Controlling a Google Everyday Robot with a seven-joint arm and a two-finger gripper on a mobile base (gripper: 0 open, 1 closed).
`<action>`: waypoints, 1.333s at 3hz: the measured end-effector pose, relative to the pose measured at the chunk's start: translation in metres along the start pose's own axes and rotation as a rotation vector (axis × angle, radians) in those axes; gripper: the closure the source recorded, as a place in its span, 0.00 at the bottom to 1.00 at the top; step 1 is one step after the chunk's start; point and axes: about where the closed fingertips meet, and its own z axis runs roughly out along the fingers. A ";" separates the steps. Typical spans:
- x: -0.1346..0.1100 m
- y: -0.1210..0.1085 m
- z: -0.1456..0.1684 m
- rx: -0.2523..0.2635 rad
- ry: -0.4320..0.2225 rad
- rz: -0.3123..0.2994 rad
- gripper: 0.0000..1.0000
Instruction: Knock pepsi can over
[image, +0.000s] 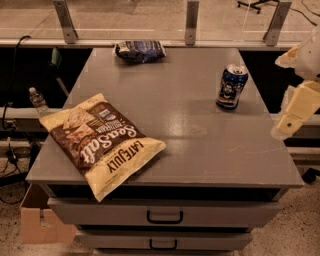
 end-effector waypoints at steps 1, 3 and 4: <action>0.007 -0.036 0.039 -0.002 -0.085 0.062 0.00; 0.007 -0.083 0.096 0.037 -0.214 0.199 0.00; 0.002 -0.095 0.108 0.043 -0.278 0.251 0.00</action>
Offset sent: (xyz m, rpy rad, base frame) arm 0.1231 -0.0201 -0.0873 0.2939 -0.0432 -0.1559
